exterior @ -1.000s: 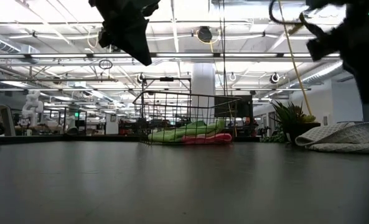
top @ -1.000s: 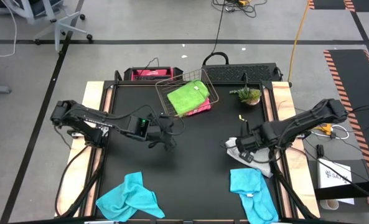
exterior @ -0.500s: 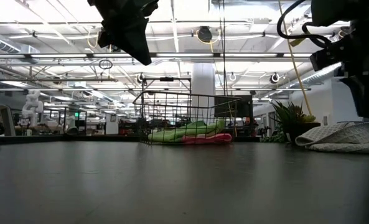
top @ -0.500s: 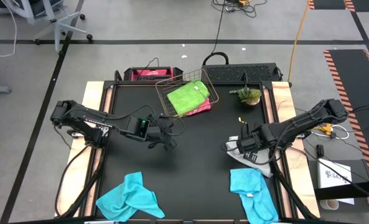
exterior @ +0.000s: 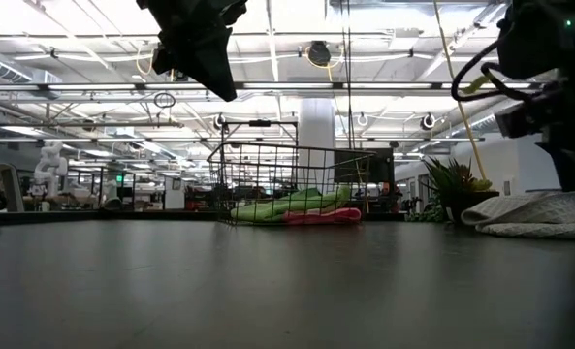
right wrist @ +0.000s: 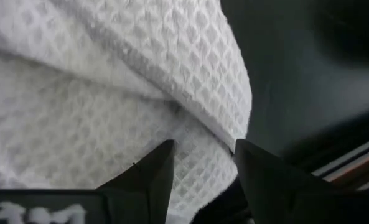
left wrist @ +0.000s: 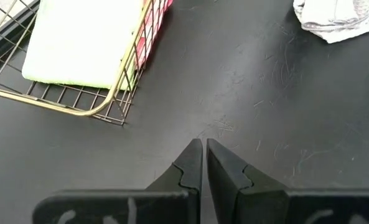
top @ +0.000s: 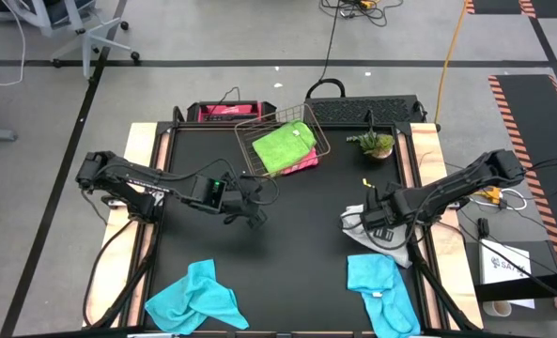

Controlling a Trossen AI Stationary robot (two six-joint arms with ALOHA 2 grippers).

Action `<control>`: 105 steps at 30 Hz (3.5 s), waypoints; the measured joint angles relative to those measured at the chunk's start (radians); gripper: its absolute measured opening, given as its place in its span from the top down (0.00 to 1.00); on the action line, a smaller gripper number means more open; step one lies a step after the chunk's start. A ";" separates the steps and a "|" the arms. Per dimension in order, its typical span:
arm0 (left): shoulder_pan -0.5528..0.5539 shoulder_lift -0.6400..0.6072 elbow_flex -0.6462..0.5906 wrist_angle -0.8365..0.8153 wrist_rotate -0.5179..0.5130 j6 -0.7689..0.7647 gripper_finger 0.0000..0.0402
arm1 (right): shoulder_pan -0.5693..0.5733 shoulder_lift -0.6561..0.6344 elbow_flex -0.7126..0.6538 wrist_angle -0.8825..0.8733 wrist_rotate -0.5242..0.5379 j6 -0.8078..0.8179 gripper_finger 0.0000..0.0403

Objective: Fold microfiber towels
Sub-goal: Fold the gray microfiber cloth

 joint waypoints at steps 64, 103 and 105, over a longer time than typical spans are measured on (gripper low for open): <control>0.000 0.000 0.000 0.050 0.021 0.019 0.94 | -0.153 -0.051 0.308 1.061 -0.206 -0.138 1.00; -0.028 0.000 0.001 0.378 0.005 0.198 0.94 | -0.197 -0.120 0.302 1.204 -0.242 -0.068 1.00; -0.032 0.000 0.001 0.432 0.022 0.273 0.94 | -0.200 -0.120 0.302 1.176 -0.206 -0.077 1.00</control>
